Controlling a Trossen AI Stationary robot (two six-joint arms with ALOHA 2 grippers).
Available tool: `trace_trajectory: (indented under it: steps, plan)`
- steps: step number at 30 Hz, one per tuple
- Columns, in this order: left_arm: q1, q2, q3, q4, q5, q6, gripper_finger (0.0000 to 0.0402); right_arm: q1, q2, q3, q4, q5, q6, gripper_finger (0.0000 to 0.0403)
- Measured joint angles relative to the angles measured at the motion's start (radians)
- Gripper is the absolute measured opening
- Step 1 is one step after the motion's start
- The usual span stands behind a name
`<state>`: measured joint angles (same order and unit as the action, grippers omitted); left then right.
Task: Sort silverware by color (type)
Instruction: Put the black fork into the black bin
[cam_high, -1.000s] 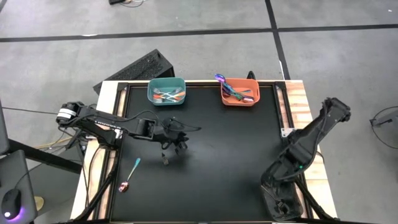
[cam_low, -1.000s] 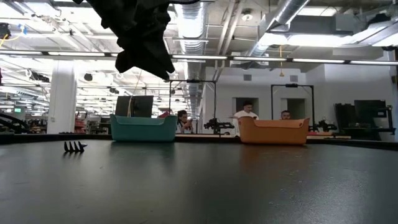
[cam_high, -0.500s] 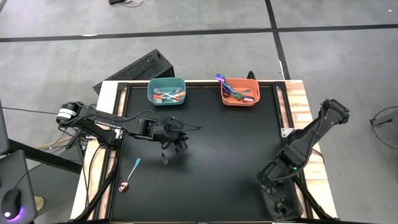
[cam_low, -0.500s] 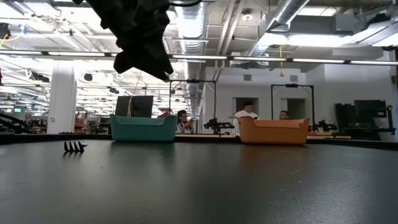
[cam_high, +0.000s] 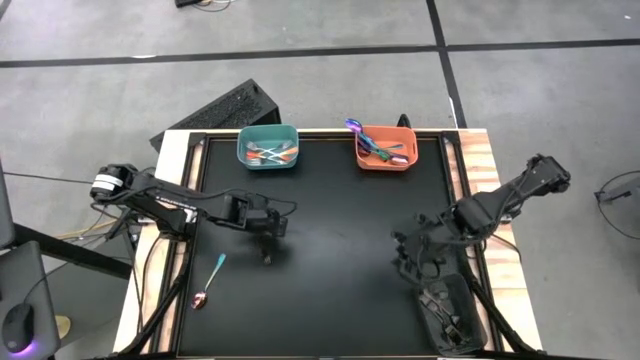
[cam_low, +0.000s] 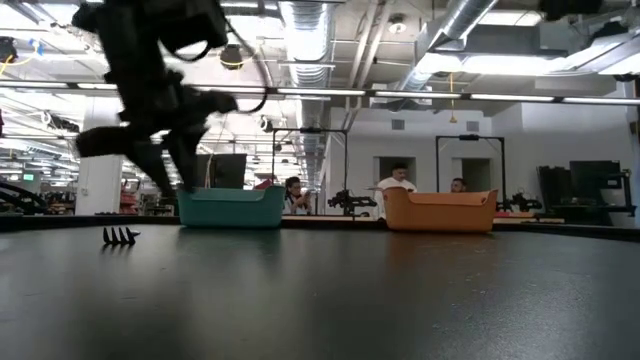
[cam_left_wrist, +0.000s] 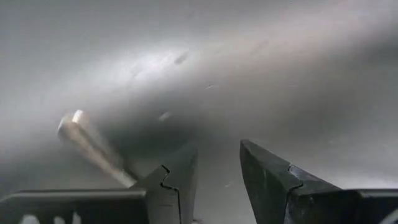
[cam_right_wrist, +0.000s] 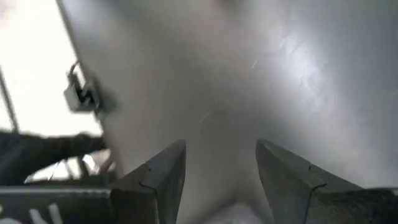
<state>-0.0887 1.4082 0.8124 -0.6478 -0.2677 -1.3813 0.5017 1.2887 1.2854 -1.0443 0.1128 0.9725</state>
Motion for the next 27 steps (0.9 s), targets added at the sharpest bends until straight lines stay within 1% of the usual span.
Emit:
trace_trajectory:
  steps: [3,6,8,11,13,18,24,27]
  plan:
    - [-0.005,0.0,-0.043,-0.009,0.032,-0.14,0.0107,-0.049,-0.001,0.0,0.009,0.051,-0.035,0.0208]
    - [-0.023,0.0,-0.077,-0.009,0.06,-0.225,0.0107,-0.1,-0.001,0.0,0.01,0.095,-0.039,0.0207]
    - [-0.039,0.0,-0.086,-0.014,0.067,-0.25,0.0107,-0.13,0.001,0.0,0.016,0.107,-0.043,0.0207]
    - [-0.058,0.0,-0.088,-0.013,0.064,-0.265,0.0107,-0.166,0.008,0.0,0.037,0.106,-0.093,0.0207]
    - [-0.065,0.0,-0.089,-0.023,0.064,-0.267,0.0107,-0.178,0.008,0.0,0.038,0.099,-0.12,0.0207]
    - [-0.094,0.0,-0.091,-0.057,0.061,-0.328,0.0107,-0.205,0.007,0.0,0.038,0.098,-0.144,0.0207]
    - [-0.129,0.0,-0.142,-0.003,0.069,-0.406,0.0107,-0.231,0.007,0.0,0.046,0.098,-0.164,0.0207]
    - [-0.136,0.0,-0.165,0.036,0.062,-0.413,0.0107,-0.244,0.007,0.0,0.074,0.098,-0.173,0.0207]
